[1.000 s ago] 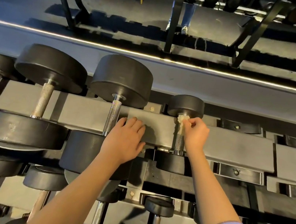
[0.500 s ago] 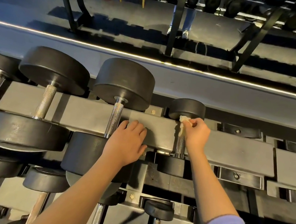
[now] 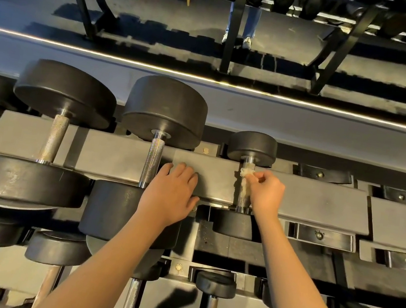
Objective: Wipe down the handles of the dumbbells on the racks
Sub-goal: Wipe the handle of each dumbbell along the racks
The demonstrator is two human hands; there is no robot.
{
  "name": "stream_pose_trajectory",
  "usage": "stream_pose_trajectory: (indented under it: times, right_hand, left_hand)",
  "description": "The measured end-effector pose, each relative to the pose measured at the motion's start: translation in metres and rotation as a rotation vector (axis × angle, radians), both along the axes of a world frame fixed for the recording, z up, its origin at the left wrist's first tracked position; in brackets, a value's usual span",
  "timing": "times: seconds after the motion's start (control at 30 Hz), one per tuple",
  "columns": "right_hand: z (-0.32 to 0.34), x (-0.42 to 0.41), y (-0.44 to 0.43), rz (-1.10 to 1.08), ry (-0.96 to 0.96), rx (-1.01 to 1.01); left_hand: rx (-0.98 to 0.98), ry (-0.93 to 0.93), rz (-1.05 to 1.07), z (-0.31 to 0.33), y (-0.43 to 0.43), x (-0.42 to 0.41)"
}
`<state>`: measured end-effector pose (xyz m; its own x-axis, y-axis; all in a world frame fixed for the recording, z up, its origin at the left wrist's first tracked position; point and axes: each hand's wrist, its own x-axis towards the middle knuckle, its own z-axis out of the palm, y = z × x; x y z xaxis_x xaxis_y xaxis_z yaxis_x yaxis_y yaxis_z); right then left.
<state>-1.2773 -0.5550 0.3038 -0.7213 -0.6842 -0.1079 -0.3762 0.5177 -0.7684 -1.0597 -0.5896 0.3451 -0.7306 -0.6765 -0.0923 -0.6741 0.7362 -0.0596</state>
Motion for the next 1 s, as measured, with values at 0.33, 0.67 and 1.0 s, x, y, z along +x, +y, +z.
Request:
stream_pose_trajectory:
  times: [0.33,0.67,1.0]
  right_hand:
    - [-0.005,0.004,0.028,0.099,0.044,0.234]
    - [-0.016,0.01,0.048,-0.062,-0.168,-0.191]
    - [-0.015,0.005,0.046,0.063,-0.308,-0.212]
  left_hand:
    - [-0.038,0.04,-0.028,-0.003,-0.002,0.002]
    - [0.829,0.589,0.267,-0.013,0.011,-0.08]
    - [0.87,0.827,0.473,-0.041,0.014,-0.118]
